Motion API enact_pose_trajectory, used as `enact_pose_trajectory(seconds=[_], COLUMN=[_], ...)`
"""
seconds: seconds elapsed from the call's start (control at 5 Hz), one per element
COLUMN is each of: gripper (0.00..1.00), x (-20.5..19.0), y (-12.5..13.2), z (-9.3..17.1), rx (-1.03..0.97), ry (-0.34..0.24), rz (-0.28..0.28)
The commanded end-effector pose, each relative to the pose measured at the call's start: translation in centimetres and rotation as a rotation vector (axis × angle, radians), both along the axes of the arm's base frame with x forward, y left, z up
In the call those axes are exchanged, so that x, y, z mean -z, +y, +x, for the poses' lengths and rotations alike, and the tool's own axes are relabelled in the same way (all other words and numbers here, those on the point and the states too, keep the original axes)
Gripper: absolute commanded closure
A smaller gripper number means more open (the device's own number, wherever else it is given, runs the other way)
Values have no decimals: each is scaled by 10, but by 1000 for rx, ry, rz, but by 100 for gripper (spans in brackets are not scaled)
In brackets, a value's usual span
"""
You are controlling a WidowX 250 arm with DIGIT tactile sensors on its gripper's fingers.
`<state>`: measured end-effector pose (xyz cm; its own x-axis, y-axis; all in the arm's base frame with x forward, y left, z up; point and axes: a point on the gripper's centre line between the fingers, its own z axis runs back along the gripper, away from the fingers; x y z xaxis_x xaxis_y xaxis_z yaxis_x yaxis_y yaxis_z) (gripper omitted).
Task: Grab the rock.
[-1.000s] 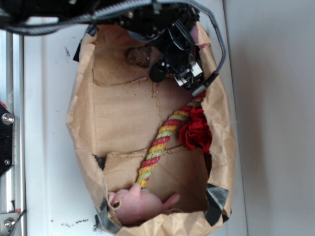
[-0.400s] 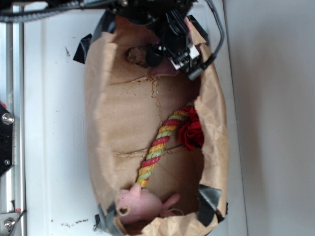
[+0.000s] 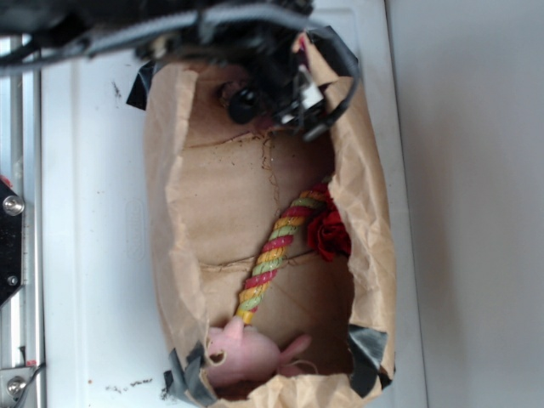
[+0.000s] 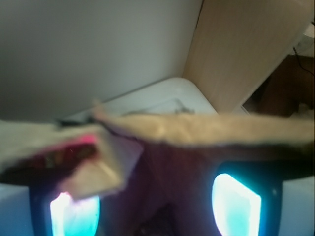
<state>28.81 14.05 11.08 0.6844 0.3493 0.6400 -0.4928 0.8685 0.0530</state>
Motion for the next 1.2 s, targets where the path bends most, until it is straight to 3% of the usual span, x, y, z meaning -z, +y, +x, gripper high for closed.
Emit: enact_pose_trajectory(seconds=[0.0, 0.4, 0.6, 1.0], gripper=[0, 0, 0, 0], x=[-15, -27, -43, -50], y=[0, -4, -10, -22], z=[-9, -8, -6, 2], rx=[49, 79, 79, 62], ry=[-90, -71, -29, 37], rz=[48, 30, 19, 50])
